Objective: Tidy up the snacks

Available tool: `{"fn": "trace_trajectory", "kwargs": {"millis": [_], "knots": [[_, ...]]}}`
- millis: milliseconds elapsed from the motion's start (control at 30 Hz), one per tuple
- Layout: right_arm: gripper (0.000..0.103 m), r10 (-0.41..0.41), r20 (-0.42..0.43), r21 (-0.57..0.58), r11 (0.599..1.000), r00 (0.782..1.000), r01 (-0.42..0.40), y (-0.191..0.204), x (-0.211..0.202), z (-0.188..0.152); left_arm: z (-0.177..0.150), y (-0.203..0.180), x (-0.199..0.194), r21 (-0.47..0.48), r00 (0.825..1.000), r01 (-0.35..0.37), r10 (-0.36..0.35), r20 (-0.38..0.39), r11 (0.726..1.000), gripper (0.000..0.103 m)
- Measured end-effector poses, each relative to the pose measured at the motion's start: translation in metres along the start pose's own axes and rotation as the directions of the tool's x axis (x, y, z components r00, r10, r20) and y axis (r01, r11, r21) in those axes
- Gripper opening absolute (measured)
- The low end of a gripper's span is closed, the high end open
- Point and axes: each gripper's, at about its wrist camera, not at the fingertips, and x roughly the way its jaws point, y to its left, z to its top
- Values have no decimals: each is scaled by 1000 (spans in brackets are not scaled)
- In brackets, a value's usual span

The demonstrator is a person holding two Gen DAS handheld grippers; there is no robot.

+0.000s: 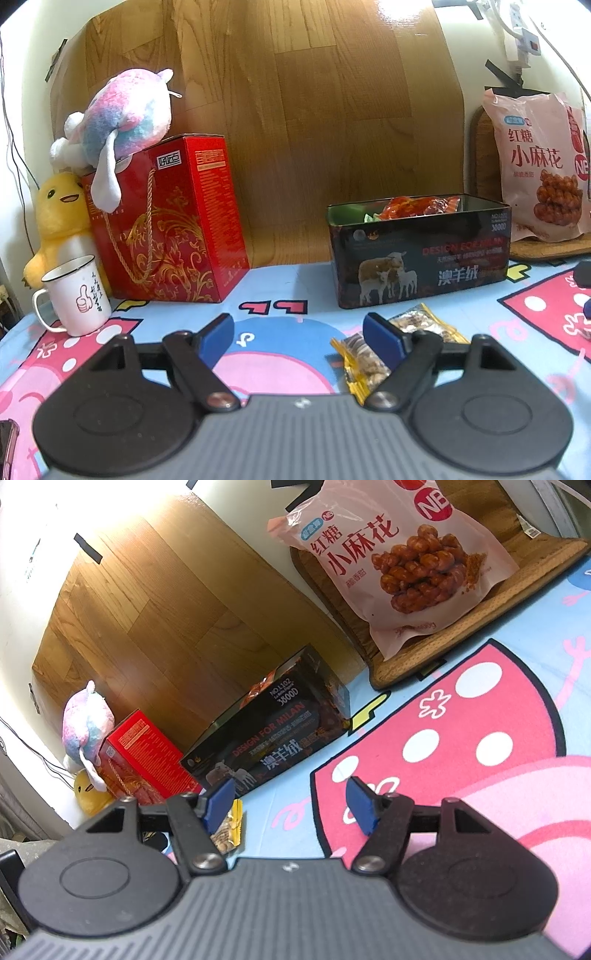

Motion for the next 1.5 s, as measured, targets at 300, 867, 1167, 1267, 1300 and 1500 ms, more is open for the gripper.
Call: {"fn": "trace_trajectory", "kwargs": {"millis": [300,867,1167,1267,1300,1500], "knots": [[70,4,-1,1,1000,1000,-4,0,0,0,0,0,-1,4,1000,12,-12,-4,1000,86],[70,26,-17,16,1000,1000,-26,-4,2,2,0,-2,3,7,999,26,-26,-25,1000,87],[71,34,-27,24,999,999,-33,-5,3,3,0,-1,6,-5,998,44,-44,-45,999,88],[71,35,-37,25,999,999,-34,-6,4,3,1,4,9,-34,996,56,-58,-65,998,88],[71,35,-43,23,999,998,-34,-5,5,3,1,6,10,-46,995,60,-63,-73,997,88],[71,1,-121,-33,999,993,-5,2,21,5,2,31,19,-188,983,102,-129,-133,977,83]]}}
